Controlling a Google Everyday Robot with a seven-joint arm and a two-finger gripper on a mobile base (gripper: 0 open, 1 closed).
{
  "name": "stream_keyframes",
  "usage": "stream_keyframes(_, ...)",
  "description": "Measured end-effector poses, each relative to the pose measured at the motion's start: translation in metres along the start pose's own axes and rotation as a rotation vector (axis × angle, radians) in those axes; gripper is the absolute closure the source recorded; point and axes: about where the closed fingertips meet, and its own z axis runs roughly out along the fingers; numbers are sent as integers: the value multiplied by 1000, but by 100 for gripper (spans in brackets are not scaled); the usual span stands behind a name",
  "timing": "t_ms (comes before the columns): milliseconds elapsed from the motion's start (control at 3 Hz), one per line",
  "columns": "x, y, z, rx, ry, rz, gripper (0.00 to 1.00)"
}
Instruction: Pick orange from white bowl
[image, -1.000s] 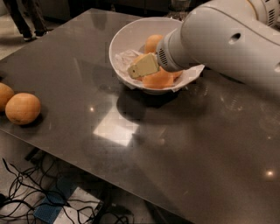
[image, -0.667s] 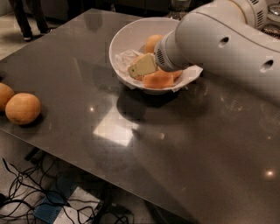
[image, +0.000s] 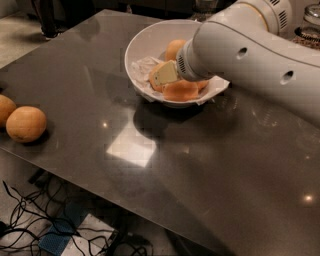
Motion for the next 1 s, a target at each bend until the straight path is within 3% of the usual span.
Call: stream_keyframes(1000, 33, -12, 18, 33, 98, 83, 15)
